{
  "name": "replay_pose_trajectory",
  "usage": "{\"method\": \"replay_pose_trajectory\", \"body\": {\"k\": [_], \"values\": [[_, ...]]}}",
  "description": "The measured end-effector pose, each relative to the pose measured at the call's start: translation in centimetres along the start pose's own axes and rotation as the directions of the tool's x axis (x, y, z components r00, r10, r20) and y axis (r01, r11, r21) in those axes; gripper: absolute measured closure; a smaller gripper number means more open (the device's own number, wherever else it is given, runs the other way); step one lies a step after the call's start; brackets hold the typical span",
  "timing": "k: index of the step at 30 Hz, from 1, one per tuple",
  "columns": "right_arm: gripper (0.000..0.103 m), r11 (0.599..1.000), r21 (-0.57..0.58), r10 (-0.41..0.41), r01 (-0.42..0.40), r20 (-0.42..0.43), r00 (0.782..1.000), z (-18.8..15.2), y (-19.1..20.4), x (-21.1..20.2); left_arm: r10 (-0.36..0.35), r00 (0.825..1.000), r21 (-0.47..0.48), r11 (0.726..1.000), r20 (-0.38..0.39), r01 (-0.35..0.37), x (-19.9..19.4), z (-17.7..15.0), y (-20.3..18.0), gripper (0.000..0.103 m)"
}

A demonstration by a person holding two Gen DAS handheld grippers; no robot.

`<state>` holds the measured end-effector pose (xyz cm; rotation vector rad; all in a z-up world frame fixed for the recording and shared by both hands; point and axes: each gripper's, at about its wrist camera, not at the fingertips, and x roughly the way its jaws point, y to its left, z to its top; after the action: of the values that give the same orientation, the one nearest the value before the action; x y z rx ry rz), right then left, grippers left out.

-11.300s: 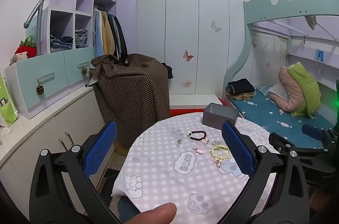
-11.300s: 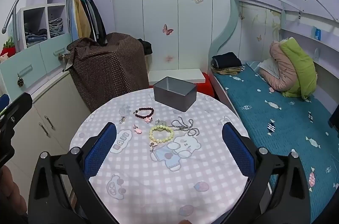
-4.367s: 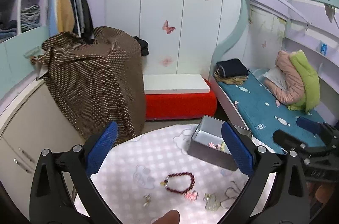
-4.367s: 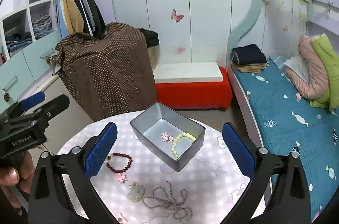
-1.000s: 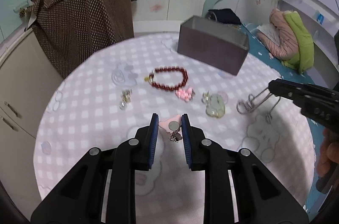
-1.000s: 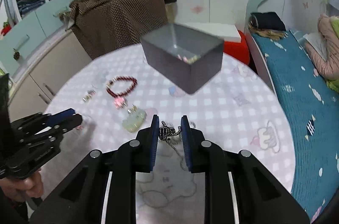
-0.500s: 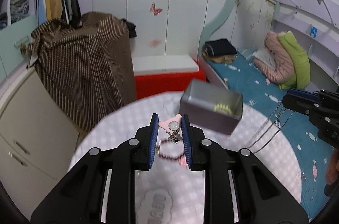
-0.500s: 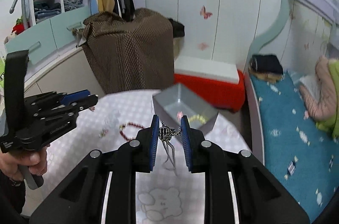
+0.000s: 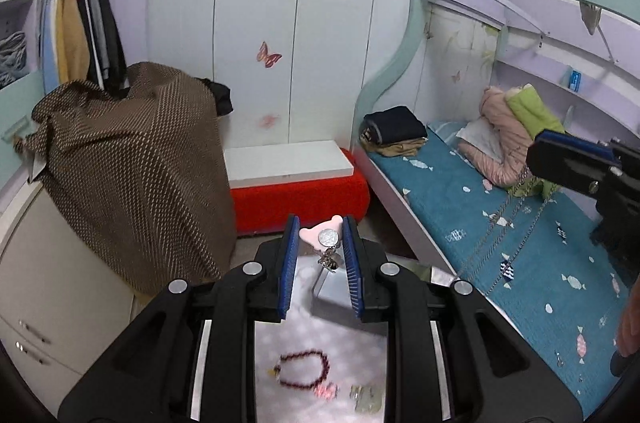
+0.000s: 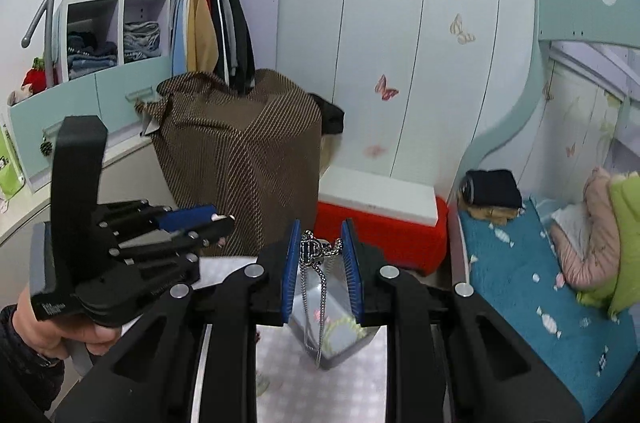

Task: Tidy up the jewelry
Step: 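Carry the earring and necklace over the grey box and open both grippers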

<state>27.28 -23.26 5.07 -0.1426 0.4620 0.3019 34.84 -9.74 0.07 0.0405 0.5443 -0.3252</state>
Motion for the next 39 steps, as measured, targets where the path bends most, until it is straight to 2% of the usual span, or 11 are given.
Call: {"method": "replay_pose_trajectory", "body": {"k": [10, 18, 26, 28, 29, 30, 32, 34, 36, 37, 39], "values": [[0.084, 1.000, 0.012, -0.006, 0.007, -0.028, 1.000, 1.4, -1.8, 3.0, -0.050, 0.997, 0.002, 0.999, -0.055, 0.051, 5.3, 3.6, -1.4, 0.081], [0.083, 0.998, 0.065, 0.017, -0.010, -0.123, 0.992, -0.6, -3.1, 7.4, -0.093, 0.983, -0.035, 0.996, -0.161, 0.088, 11.0, 2.2, -1.9, 0.081], [0.081, 0.991, 0.133, 0.048, -0.017, -0.228, 0.973, -3.5, -4.4, 11.0, -0.112, 0.957, -0.055, 0.993, -0.267, 0.101, 15.5, -0.2, -1.6, 0.080], [0.081, 0.988, 0.154, 0.054, -0.017, -0.240, 0.969, -3.9, -4.6, 11.4, -0.098, 0.956, -0.050, 0.995, -0.278, 0.087, 15.9, -0.5, -1.4, 0.052], [0.080, 0.987, 0.160, 0.053, -0.014, -0.245, 0.968, -4.1, -4.8, 11.5, -0.083, 0.960, -0.050, 0.996, -0.269, 0.072, 15.9, -0.5, -1.3, 0.026], [0.075, 0.987, 0.163, 0.051, -0.010, -0.248, 0.968, -4.2, -4.8, 11.5, -0.062, 0.967, -0.047, 0.998, -0.248, 0.052, 15.6, -0.6, -1.1, 0.019], [0.064, 0.985, 0.173, 0.045, -0.001, -0.247, 0.968, -4.4, -4.9, 11.2, -0.042, 0.970, -0.050, 0.998, -0.241, 0.030, 15.1, -0.6, -0.8, 0.015], [0.046, 0.983, 0.183, 0.033, 0.013, -0.246, 0.969, -4.6, -5.1, 10.9, -0.030, 0.972, -0.073, 0.997, -0.234, 0.013, 14.7, -0.8, -0.2, 0.013], [0.011, 0.980, 0.199, 0.018, 0.031, -0.239, 0.971, -4.9, -5.4, 10.6, -0.011, 0.974, -0.095, 0.995, -0.227, -0.011, 13.9, -0.9, 0.8, 0.009], [0.007, 0.976, 0.214, 0.025, 0.025, -0.227, 0.974, -5.0, -5.6, 10.3, -0.001, 0.975, -0.099, 0.995, -0.221, -0.021, 13.5, -1.0, 1.0, 0.009], [0.007, 0.972, 0.235, 0.032, 0.020, -0.218, 0.975, -5.3, -5.6, 9.9, 0.024, 0.979, -0.098, 0.994, -0.203, -0.045, 12.5, -1.2, 1.6, 0.008]]}}
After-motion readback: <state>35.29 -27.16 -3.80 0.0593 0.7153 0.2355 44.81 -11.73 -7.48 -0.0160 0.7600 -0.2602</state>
